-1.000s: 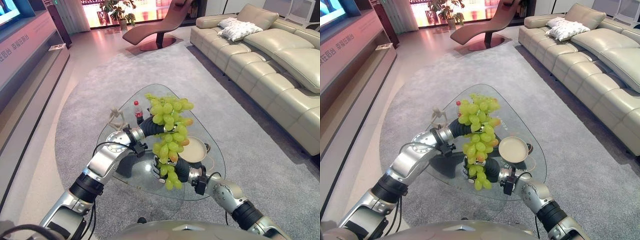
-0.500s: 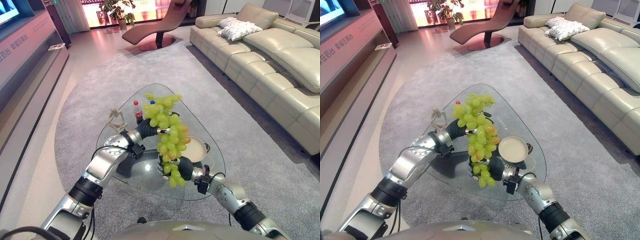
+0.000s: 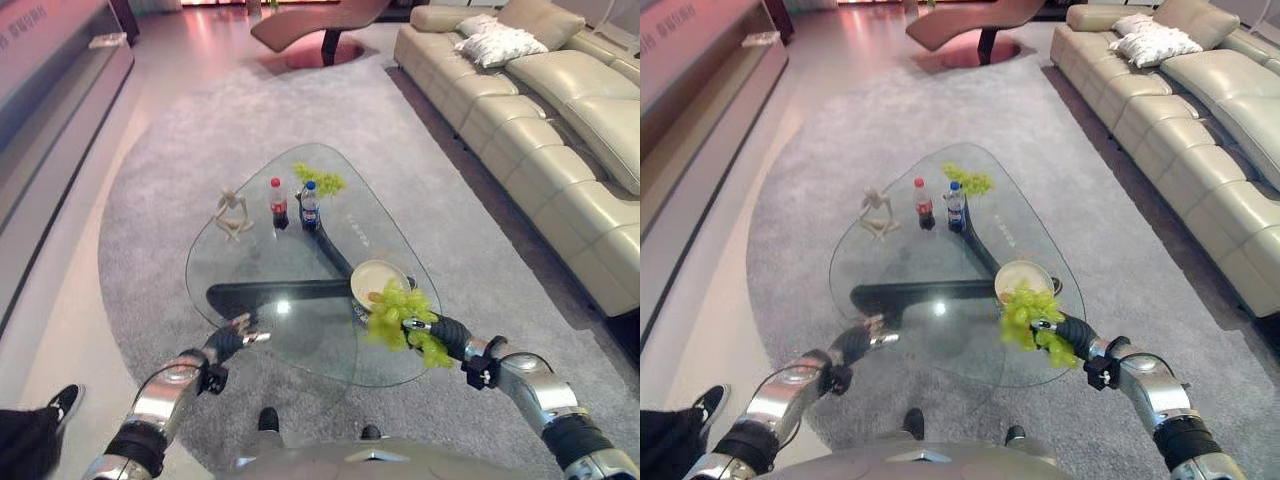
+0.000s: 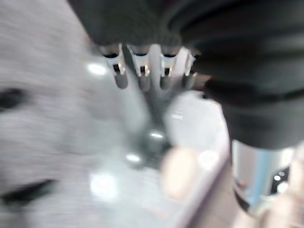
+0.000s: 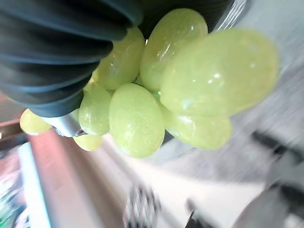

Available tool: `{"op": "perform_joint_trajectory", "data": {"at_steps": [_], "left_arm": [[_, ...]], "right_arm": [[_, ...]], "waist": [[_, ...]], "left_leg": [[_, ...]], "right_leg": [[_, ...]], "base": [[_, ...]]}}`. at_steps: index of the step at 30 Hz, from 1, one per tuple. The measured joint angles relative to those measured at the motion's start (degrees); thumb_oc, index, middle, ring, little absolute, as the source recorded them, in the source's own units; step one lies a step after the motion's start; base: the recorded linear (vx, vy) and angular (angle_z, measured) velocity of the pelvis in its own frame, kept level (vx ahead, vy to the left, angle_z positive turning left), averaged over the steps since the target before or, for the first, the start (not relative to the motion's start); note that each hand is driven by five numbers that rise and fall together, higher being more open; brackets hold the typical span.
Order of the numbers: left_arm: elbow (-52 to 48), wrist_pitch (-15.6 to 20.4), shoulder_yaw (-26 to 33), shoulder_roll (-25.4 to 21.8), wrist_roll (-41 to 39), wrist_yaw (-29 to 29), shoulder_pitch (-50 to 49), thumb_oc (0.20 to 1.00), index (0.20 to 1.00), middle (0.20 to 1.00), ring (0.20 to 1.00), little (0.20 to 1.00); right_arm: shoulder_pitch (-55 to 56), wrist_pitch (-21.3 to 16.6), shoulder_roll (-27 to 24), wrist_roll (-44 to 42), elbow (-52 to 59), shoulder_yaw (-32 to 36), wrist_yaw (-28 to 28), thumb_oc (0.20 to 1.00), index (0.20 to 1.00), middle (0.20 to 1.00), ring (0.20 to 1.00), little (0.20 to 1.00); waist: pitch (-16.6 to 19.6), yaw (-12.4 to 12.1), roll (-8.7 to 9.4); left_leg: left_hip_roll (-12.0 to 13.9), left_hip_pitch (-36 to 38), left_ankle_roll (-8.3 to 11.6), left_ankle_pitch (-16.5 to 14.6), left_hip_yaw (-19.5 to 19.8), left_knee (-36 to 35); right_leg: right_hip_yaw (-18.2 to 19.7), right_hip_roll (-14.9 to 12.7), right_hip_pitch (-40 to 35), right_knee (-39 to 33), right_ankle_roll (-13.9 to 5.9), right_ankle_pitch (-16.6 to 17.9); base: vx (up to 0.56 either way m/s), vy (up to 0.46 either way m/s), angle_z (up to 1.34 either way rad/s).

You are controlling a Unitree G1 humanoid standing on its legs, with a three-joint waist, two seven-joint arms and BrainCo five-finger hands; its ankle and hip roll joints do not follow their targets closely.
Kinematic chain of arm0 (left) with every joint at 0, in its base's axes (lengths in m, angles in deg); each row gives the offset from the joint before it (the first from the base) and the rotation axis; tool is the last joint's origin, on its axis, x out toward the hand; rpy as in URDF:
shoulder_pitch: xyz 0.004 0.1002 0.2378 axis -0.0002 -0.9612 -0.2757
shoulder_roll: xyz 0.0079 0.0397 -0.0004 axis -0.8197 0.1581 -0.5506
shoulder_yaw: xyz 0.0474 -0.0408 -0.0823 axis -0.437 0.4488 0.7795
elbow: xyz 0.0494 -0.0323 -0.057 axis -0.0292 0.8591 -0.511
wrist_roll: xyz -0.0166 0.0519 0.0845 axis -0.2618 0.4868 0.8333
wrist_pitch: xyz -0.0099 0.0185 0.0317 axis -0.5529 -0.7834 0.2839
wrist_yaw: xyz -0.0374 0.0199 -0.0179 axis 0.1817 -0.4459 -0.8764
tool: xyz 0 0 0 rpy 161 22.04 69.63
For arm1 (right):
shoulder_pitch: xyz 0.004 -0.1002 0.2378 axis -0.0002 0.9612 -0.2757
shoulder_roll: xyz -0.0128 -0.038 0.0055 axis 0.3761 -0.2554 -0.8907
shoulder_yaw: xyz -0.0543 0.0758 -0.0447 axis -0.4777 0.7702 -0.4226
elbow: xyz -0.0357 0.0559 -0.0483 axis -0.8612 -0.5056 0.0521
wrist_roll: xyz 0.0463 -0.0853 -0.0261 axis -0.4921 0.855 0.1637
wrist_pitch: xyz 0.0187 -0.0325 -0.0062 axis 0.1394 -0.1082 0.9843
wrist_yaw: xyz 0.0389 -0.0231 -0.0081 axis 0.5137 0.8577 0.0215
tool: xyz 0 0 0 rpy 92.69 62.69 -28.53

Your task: Pick up fruits into the plate

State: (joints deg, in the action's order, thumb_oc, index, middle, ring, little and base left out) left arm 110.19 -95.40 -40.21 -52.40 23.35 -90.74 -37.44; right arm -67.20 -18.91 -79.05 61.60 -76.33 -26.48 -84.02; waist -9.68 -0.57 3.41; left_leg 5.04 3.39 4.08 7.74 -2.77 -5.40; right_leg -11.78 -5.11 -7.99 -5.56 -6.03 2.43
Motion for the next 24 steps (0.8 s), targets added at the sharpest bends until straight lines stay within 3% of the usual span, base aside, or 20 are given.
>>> {"op": "perform_joint_trajectory", "data": {"at_steps": [7, 10, 13, 16, 22, 24], "left_arm": [[30.55, 2.48, -0.23, 1.45, 2.17, 5.53, 5.15, 1.000, 1.000, 1.000, 1.000, 1.000], [36.59, 4.42, -0.25, 2.18, 2.20, 9.55, 7.12, 1.000, 1.000, 1.000, 1.000, 1.000], [37.96, 5.17, -0.56, 2.74, 2.22, 11.48, 9.01, 1.000, 1.000, 1.000, 1.000, 1.000], [37.77, 5.95, -2.89, 2.95, 2.15, 11.90, 12.10, 1.000, 1.000, 1.000, 1.000, 1.000], [33.10, 8.82, -5.48, 3.99, 0.86, 12.18, 15.35, 1.000, 1.000, 1.000, 1.000, 1.000], [32.62, 9.07, -5.50, 4.35, -0.27, 12.37, 16.26, 1.000, 1.000, 1.000, 1.000, 1.000]], "right_arm": [[-15.03, -1.37, -0.03, 0.73, -17.98, -1.17, 10.11, 0.200, 0.200, 0.200, 0.200, 0.200], [-21.93, -1.56, -0.02, 0.79, -24.94, -1.92, 13.08, 0.200, 0.200, 0.200, 0.200, 0.200], [-28.63, -1.62, -0.11, 2.06, -29.62, -1.92, 14.90, 0.200, 0.200, 0.200, 0.200, 0.200], [-34.77, -1.60, -0.96, 2.55, -33.35, -1.92, 16.15, 0.200, 0.200, 0.200, 0.200, 0.200], [-42.53, -0.95, -3.50, 5.41, -38.72, -2.01, 18.77, 0.200, 0.200, 0.200, 0.200, 0.200], [-43.74, -0.14, -3.58, 6.35, -39.16, -2.01, 18.91, 0.200, 0.200, 0.200, 0.200, 0.200]], "waist": [[-4.42, -1.25, 3.08], [-6.04, -2.83, 3.11], [-8.92, -4.08, 1.38], [-11.89, -5.20, -1.55], [-17.20, -5.55, -7.31], [-18.78, -5.48, -8.15]], "left_leg": [[0.63, -3.87, 0.50, 1.15, 1.49, 0.22], [0.95, -6.16, 0.94, 1.97, 2.83, 0.27], [0.89, -8.19, 1.04, 2.75, 4.38, 0.29], [0.67, -10.47, 1.01, 3.65, 5.61, 0.30], [0.14, -14.13, 1.05, 4.71, 7.60, 0.33], [0.00, -14.15, 1.05, 4.74, 7.68, 0.34]], "right_leg": [[-1.28, 1.00, 2.79, 0.26, 0.24, 0.20], [-2.39, 1.51, 4.46, 0.28, 0.60, 0.44], [-3.87, 1.68, 5.66, 0.29, 0.82, 0.59], [-4.88, 1.72, 7.25, 0.31, 1.15, 0.85], [-6.63, 1.50, 10.11, 0.68, 1.23, 0.91], [-6.81, 1.36, 10.13, 0.79, 1.24, 0.91]], "base": [[-0.07, -0.159, 0.09], [-0.11, -0.067, 0.20], [-0.12, 0.025, 0.27], [-0.14, 0.065, 0.18], [-0.10, 0.051, 0.16], [-0.04, 0.036, 0.04]]}}
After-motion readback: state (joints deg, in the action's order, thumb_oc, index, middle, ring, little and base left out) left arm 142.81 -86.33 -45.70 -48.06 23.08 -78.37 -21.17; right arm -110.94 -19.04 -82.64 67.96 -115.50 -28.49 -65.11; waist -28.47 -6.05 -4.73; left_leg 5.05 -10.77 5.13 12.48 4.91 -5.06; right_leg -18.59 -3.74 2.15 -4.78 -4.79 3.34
